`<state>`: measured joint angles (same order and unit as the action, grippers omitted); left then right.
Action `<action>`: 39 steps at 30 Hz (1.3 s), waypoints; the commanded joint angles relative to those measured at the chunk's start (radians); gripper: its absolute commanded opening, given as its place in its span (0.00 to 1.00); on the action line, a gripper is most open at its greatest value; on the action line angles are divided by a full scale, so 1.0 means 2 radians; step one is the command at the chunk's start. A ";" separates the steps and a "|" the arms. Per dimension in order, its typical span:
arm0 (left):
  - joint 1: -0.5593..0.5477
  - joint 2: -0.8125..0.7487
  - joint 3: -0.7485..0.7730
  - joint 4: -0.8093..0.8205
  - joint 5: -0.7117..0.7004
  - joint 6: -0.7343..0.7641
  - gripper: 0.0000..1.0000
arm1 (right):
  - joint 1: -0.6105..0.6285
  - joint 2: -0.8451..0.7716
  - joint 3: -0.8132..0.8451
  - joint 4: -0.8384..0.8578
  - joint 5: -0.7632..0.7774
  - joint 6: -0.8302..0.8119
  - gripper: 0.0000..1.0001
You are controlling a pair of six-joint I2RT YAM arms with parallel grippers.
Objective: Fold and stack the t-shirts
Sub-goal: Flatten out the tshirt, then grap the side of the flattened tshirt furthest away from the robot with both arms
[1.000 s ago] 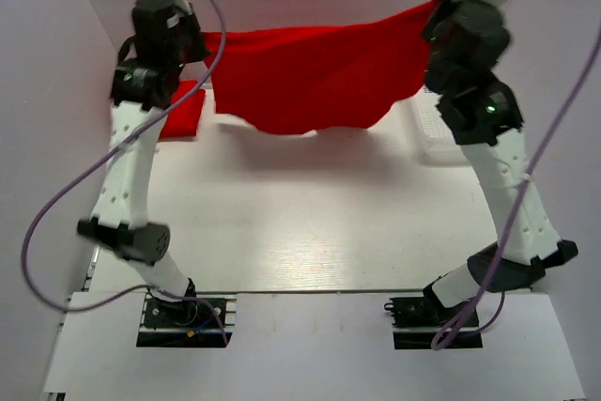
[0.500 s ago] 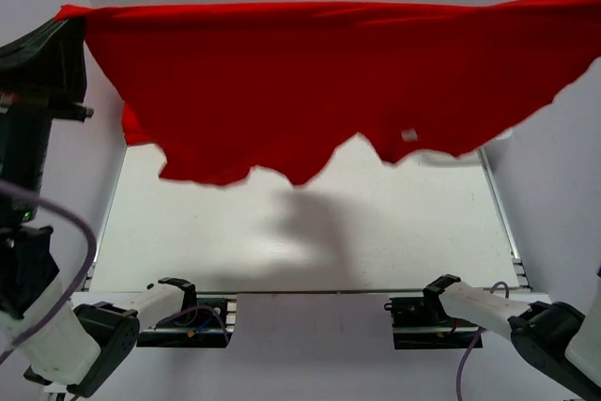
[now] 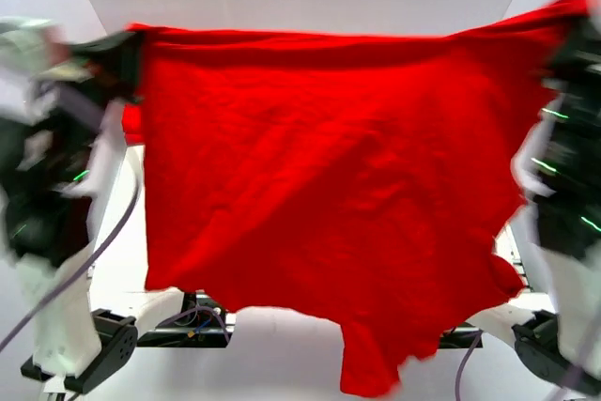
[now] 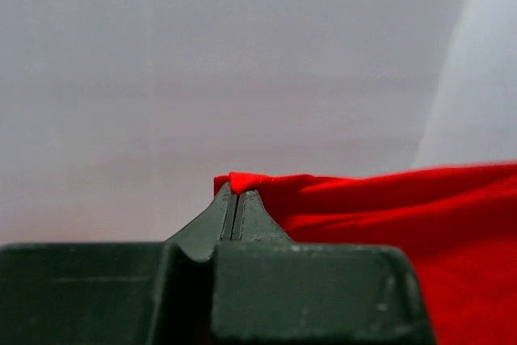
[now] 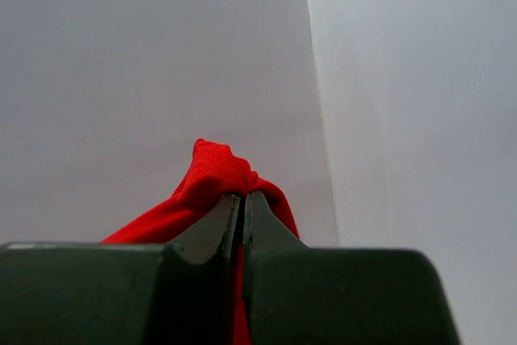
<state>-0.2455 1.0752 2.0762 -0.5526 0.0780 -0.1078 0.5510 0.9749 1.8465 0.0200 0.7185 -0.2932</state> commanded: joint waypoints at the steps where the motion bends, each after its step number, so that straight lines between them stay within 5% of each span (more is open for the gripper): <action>1: 0.002 0.021 -0.136 0.007 -0.091 -0.022 0.00 | -0.004 0.042 -0.116 0.122 0.115 -0.059 0.00; 5: 0.008 0.038 -0.275 0.041 -0.160 -0.065 0.00 | -0.015 0.103 -0.226 0.143 0.128 -0.012 0.00; 11: 0.028 0.188 -0.362 0.052 -0.210 -0.104 0.00 | -0.052 0.278 -0.225 0.075 0.063 0.104 0.00; 17: 0.057 0.378 -0.286 0.104 -0.180 -0.084 0.00 | -0.072 0.473 -0.111 0.024 0.000 0.109 0.00; 25: 0.083 0.541 -0.125 0.079 -0.133 -0.048 0.00 | -0.089 0.586 0.020 -0.031 -0.052 0.111 0.00; 34: 0.098 0.578 -0.074 0.091 -0.097 -0.025 0.00 | -0.095 0.593 0.024 -0.051 -0.068 0.123 0.00; 39: 0.098 0.549 -0.121 0.104 -0.093 -0.014 0.00 | -0.095 0.550 -0.025 -0.080 -0.065 0.143 0.00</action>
<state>-0.0540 2.2475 1.8690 -0.3729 -0.1326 -0.1608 0.3668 2.1574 1.8362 -0.0929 0.5838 -0.0441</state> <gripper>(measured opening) 0.021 0.023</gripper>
